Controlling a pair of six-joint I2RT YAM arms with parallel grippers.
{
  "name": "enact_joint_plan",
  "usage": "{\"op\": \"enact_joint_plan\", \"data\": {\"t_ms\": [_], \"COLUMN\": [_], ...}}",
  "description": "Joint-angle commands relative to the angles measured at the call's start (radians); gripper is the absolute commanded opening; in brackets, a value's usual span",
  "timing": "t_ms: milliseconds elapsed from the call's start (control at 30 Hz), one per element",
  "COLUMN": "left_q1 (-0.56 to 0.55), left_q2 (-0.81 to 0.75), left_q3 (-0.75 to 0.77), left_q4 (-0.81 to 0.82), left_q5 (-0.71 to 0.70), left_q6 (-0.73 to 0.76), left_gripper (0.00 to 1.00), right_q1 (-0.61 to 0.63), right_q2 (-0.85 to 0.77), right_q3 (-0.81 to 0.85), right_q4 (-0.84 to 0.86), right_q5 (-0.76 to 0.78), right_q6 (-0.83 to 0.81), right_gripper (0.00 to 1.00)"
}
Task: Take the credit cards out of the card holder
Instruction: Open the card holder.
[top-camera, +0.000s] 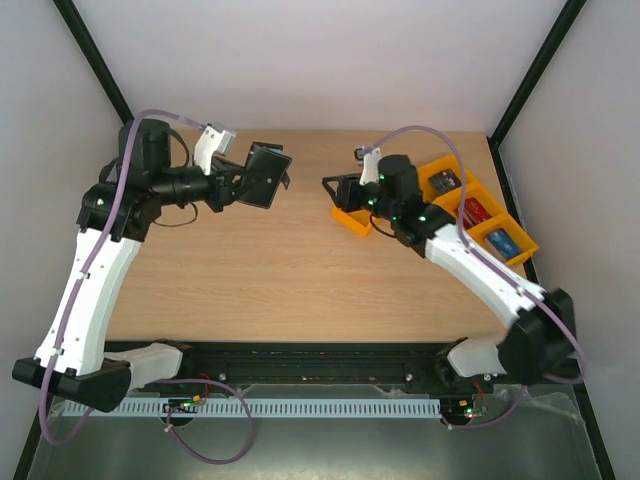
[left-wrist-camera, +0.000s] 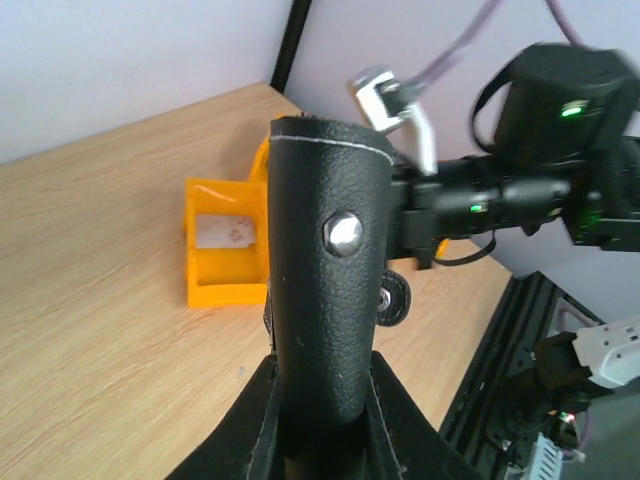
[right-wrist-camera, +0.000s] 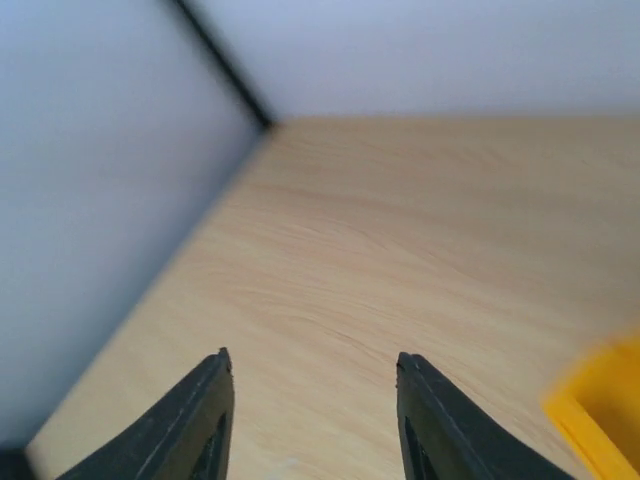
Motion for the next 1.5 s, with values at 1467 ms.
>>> {"op": "enact_joint_plan", "data": {"t_ms": [1467], "left_q1": [0.028], "left_q2": [-0.011], "left_q3": [0.091], "left_q4": [-0.247], "left_q5": [0.337], "left_q6": [0.368], "left_gripper": [0.02], "right_q1": [0.161], "right_q2": [-0.134], "right_q3": [0.136], "right_q4": [0.293], "right_q5": [-0.472], "right_q6": [-0.269], "right_gripper": [0.54]}}
